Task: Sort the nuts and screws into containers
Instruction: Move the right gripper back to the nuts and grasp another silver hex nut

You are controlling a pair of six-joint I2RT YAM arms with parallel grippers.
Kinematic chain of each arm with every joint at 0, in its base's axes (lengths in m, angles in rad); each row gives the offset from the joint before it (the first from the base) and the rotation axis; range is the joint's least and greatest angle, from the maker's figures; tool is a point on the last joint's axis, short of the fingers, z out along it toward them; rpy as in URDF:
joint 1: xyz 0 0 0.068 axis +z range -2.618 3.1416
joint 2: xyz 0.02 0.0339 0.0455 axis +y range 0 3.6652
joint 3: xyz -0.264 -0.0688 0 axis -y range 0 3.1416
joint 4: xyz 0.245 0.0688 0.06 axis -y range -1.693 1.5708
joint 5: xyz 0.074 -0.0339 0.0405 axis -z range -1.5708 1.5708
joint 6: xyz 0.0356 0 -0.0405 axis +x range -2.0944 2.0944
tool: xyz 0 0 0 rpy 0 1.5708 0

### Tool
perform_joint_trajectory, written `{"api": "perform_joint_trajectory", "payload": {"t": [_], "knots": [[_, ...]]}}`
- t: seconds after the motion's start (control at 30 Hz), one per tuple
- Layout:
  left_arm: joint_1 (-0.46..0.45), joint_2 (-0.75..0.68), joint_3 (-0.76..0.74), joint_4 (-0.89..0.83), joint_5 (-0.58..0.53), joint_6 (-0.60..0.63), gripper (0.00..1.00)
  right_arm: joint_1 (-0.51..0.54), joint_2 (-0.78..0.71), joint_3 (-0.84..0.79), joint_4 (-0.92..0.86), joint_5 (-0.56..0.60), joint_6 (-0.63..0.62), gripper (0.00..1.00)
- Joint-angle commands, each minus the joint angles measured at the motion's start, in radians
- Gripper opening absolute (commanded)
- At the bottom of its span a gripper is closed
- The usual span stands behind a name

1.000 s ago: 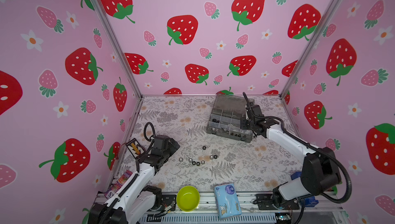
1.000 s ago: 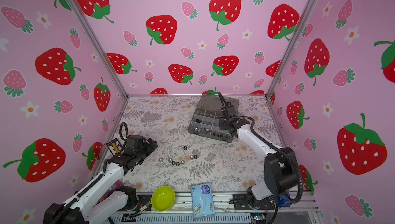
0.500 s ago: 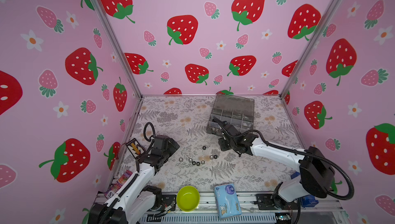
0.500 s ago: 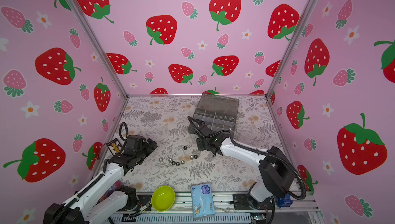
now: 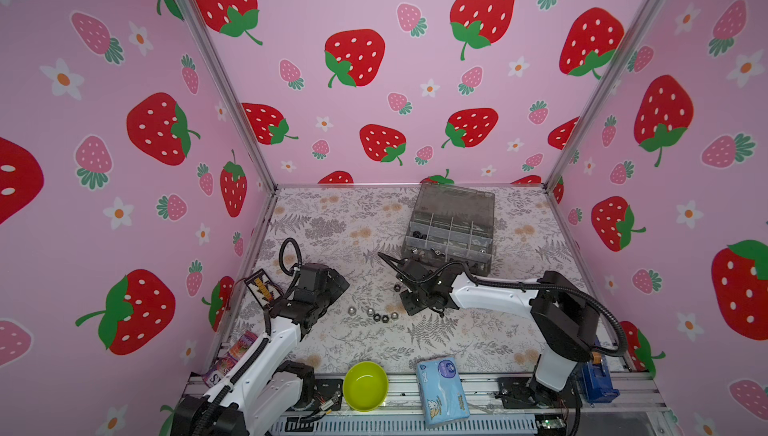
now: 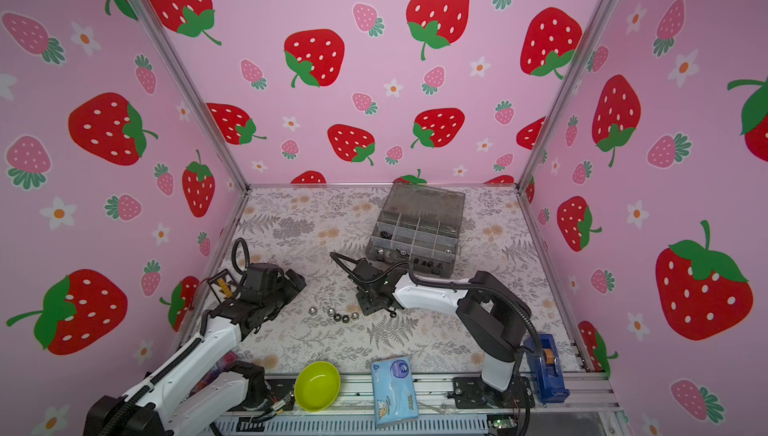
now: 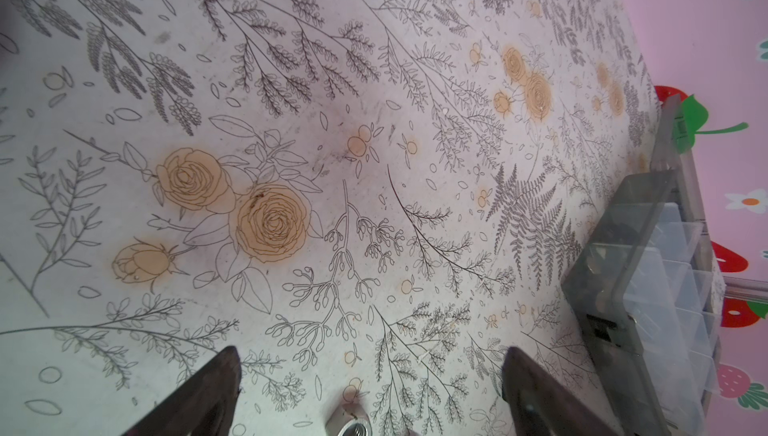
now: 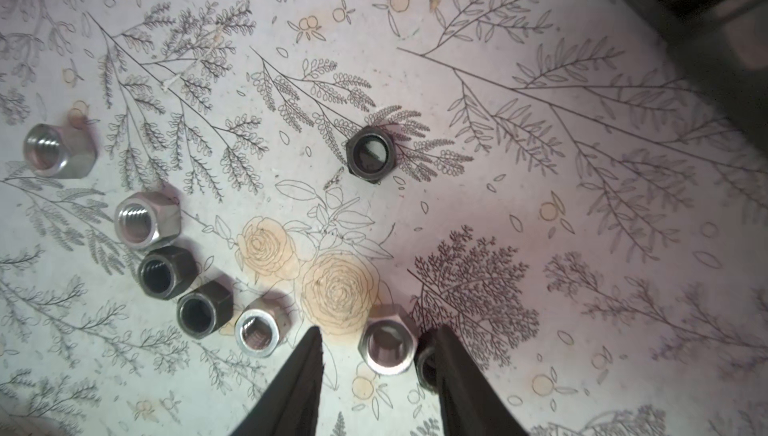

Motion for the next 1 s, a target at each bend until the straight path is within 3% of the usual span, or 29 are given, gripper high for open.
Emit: {"api": "perform_joint_trajectory", "payload": {"t": [0.0, 0.97], "knots": [[-0.003, -0.005, 0.011, -0.016, -0.024, -0.001, 0.99, 0.014, 0.042, 0.046, -0.051, 0.002, -0.016, 0.46], [-0.003, 0.012, 0.012, -0.006, -0.018, -0.003, 0.99, 0.048, 0.117, 0.024, -0.161, 0.01, -0.005, 0.39]]}}
